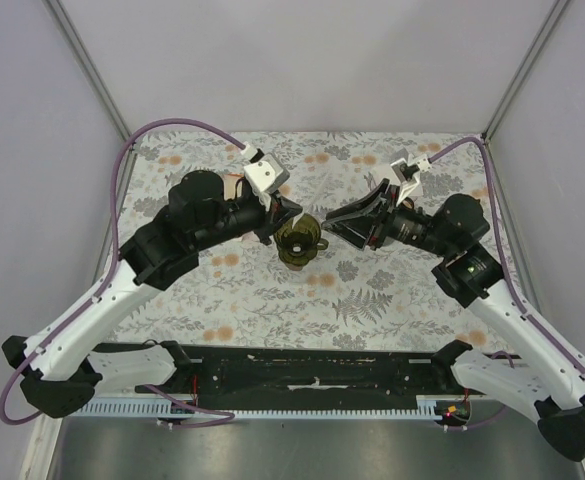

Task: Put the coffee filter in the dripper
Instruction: Place the coffee filter in the coffee dripper.

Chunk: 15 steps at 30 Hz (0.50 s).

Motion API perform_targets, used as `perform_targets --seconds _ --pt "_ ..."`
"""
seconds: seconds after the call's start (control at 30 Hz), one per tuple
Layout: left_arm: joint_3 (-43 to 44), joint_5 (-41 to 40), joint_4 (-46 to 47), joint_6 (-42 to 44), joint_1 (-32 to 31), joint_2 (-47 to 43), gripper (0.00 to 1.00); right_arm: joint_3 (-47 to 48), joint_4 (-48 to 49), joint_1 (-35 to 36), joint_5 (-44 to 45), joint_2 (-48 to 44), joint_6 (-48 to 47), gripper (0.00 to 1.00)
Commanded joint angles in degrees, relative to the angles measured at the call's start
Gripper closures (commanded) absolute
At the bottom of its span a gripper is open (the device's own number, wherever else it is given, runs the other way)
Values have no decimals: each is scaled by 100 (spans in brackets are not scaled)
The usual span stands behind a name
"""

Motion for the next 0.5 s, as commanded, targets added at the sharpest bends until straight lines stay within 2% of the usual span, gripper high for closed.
perform_targets --seconds 0.0,0.17,0.47 --pt "-176 870 404 -869 70 -290 98 -180 529 -8 -323 99 65 59" --pt "-273 1090 422 -816 70 -360 98 -155 1198 -8 -586 345 338 60" --pt "-291 1248 466 -781 79 -325 98 -31 1664 27 -868 636 558 64"
